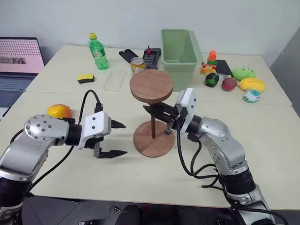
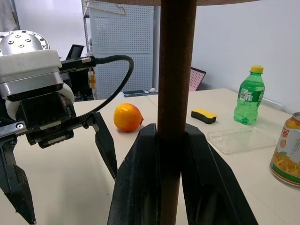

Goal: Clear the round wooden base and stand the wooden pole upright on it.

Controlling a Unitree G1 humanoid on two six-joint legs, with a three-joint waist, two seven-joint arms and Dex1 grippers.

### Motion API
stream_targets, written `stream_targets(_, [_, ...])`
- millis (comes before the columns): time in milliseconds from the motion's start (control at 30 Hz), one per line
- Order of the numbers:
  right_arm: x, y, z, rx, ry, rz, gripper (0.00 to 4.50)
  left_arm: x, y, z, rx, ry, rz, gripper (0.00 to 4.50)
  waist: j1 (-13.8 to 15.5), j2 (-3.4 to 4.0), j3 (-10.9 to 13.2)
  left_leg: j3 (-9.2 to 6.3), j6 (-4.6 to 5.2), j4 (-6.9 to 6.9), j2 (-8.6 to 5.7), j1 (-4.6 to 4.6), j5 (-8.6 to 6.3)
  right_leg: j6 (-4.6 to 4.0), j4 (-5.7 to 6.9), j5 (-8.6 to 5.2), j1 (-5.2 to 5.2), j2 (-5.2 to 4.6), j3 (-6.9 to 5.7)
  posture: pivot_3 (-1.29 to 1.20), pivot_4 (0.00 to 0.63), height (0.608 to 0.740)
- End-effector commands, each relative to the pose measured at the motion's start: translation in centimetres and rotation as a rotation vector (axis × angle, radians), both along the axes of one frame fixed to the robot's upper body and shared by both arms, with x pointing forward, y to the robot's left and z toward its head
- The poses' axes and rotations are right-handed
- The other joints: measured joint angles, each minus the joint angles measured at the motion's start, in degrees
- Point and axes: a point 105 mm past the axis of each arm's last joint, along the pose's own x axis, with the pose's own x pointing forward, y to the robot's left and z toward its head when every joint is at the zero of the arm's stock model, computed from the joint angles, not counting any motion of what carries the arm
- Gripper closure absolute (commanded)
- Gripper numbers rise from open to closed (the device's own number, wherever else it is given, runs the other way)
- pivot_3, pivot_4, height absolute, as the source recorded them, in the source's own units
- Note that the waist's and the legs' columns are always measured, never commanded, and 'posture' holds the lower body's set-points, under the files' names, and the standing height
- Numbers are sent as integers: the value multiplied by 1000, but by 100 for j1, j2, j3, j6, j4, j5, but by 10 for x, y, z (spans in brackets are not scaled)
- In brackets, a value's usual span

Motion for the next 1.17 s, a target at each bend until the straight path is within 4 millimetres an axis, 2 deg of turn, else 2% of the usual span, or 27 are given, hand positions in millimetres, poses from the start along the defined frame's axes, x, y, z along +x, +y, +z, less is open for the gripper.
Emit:
stream_targets(33, [3,-1,-29,-99,97,-26,3558,0,-6,6,-13,-38,-18,0,0,0,0,1,0,-10,1,13,0,0,-8,0,11,0,1,0,150,740])
stream_targets(67, [2,-1,-27,-97,97,-22,3522,0,-6,7,-16,-39,-19,0,-1,-2,0,3,0,-16,1,16,0,0,-11,0,12,0,3,0,150,740])
stream_targets(167, [-4,1,-23,-110,81,9,2839,0,-8,8,-21,-42,-25,0,-2,3,8,0,0,-22,2,4,0,0,-19,0,1,2,0,0,150,740])
stream_targets(267, [-9,-1,-24,-128,77,24,2053,0,-9,9,-26,-44,-26,0,-14,2,7,6,-1,-25,5,-49,1,0,-21,0,-57,0,6,0,150,740])
stream_targets(300, [-10,-2,-24,-135,79,28,1998,0,-10,10,-31,-47,-27,0,-17,2,7,6,-2,-25,6,-61,1,0,-20,1,-69,-2,6,0,150,740])
stream_targets(333, [-12,-3,-26,-144,82,33,1658,0,-10,11,-38,-51,-28,0,-16,2,7,4,-3,-22,8,-80,2,-1,-19,1,-85,-11,4,0,150,740])
stream_targets(433, [-14,-9,-30,-188,82,32,1068,3,-12,15,-73,-68,-17,0,-11,2,7,2,-2,-23,7,-82,1,-1,-24,1,-84,-18,1,0,150,740])
stream_targets(567, [-10,-26,-32,-247,68,-10,1068,9,-11,20,-109,-98,25,0,5,1,7,0,-2,-21,0,-82,1,-1,-24,1,-80,-17,-2,0,150,740])
stream_targets(667, [-8,-60,-33,-342,23,-63,1068,14,0,23,-79,-123,87,0,18,2,8,0,-1,-19,-2,-84,1,0,-25,1,-79,-16,-2,0,150,740])
stream_targets(800, [-17,-86,-30,-394,2,-54,1068,14,10,25,-60,-129,116,0,7,0,9,3,-1,-20,-3,-85,1,0,-30,1,-78,-17,0,0,150,740])
stream_targets(867, [-22,-101,-25,-409,-3,-65,1068,12,23,23,-36,-123,145,0,-2,1,10,1,-1,-21,2,-84,0,0,-30,1,-78,-16,-1,0,150,740])
stream_targets(1000, [-37,-156,-10,-466,-23,-181,1068,6,80,15,15,-104,340,0,-13,2,11,5,0,-35,8,-80,0,-1,-32,1,-82,-17,3,0,150,740])
stream_targets(1067, [-44,-167,-7,-465,-15,-198,1068,3,91,11,24,-100,372,0,-2,2,11,4,0,-42,9,-78,0,-1,-36,1,-81,-18,1,0,150,740])
stream_targets(1167, [-54,-170,-6,-473,-17,-183,1068,5,92,10,-14,-115,386,0,12,0,10,2,0,-41,8,-71,1,-1,-35,1,-70,-18,-1,0,150,740])
